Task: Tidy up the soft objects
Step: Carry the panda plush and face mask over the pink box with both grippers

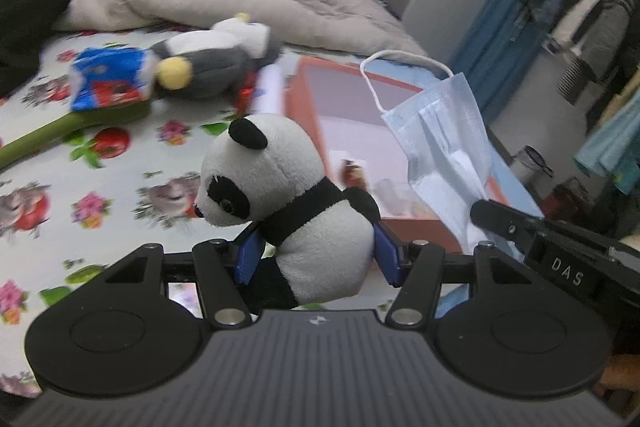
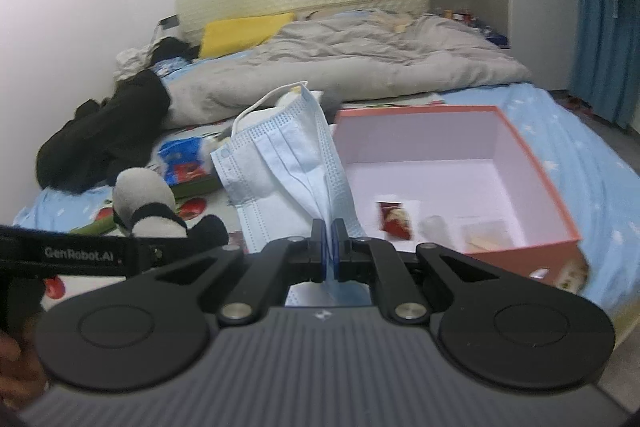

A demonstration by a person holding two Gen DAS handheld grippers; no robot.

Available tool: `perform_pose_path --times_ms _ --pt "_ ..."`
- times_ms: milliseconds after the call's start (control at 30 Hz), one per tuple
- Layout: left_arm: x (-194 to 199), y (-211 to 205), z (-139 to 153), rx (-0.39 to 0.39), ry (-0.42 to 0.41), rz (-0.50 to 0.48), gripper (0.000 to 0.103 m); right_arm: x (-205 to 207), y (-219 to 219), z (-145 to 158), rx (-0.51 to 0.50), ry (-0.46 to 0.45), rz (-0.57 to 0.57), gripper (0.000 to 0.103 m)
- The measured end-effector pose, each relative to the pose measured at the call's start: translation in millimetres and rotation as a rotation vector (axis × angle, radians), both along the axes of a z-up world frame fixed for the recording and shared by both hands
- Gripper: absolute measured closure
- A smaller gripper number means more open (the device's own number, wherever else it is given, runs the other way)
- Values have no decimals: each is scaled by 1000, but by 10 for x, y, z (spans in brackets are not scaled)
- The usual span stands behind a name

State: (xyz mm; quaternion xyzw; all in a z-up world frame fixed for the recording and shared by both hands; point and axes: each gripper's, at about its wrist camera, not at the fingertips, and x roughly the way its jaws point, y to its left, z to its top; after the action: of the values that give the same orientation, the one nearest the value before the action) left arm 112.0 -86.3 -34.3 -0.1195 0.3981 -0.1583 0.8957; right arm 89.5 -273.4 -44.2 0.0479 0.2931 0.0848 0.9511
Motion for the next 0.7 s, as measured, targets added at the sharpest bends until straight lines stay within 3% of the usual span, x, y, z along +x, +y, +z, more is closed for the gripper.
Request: perform_pose_path --times_ms 300,700 --pt "250 -601 48 31 9 -102 39 -96 -529 18 21 -3 -117 96" --pt "1080 -1294 -92 100 61 -151 39 384 -1116 -156 74 28 -193 96"
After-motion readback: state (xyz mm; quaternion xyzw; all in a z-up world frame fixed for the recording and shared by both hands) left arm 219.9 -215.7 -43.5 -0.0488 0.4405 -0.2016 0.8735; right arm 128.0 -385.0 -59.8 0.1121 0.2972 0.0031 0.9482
